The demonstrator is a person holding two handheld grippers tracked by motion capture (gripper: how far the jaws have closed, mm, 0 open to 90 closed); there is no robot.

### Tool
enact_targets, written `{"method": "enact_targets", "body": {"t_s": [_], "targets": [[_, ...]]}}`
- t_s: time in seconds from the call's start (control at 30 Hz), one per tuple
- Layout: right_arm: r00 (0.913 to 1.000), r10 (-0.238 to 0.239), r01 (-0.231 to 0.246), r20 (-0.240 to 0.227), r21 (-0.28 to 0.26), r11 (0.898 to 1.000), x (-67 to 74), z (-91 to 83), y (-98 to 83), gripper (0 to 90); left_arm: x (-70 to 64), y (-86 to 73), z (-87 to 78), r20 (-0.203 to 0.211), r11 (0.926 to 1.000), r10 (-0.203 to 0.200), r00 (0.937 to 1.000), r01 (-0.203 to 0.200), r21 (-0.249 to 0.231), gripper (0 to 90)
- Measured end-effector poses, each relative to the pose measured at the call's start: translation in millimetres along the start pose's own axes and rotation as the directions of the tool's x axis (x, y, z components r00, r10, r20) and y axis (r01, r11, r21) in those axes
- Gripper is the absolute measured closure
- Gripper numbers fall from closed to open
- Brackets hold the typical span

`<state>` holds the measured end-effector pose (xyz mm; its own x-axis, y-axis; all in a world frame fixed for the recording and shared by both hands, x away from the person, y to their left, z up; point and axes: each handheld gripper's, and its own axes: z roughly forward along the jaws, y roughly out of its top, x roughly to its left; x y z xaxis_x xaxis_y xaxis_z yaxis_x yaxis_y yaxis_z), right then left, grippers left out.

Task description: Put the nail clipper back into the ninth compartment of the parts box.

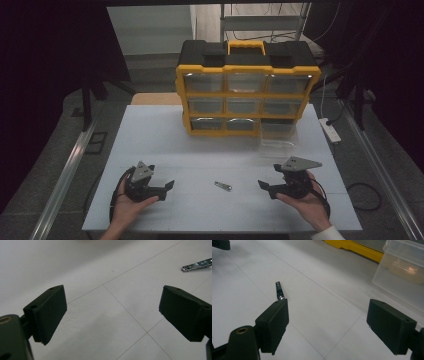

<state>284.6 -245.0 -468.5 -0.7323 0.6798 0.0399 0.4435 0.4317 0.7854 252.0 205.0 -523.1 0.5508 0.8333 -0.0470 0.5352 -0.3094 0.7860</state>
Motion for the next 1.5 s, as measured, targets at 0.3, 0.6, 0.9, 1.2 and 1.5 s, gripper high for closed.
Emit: {"method": "enact_targets", "body": {"t_s": [0.3,0.6,0.9,1.2,1.5], "targets": [[0.9997,-0.018,0.018,-0.015,0.002,1.0,1.5,5.6,8.8,18.5,-0.3,1.9,2.5,-0.001,1.0,0.006,1.0,-0.006,0.006,8.6],[0.9986,-0.036,0.036,-0.038,0.001,0.999,7.5,10.7,21.4,18.4,-1.3,2.0,3.3,0.001,0.9999,0.012,0.9999,-0.012,0.011,8.6],[0.9966,-0.055,0.055,-0.061,-0.001,0.998,13.7,16.5,33.0,18.4,-3.0,3.1,4.1,0.005,0.9998,0.018,0.9998,-0.018,0.012,8.7],[0.9926,-0.083,0.085,-0.088,0.017,0.996,25.0,27.5,48.4,18.5,-3.8,3.4,5.3,0.006,0.9998,0.018,0.9998,-0.018,0.012,8.7],[0.9896,-0.084,0.09,-0.116,0.046,0.995,29.0,38.8,57.6,18.3,-4.9,3.7,6.2,0.008,0.9996,0.024,0.9997,-0.024,0.015,8.8]]}}
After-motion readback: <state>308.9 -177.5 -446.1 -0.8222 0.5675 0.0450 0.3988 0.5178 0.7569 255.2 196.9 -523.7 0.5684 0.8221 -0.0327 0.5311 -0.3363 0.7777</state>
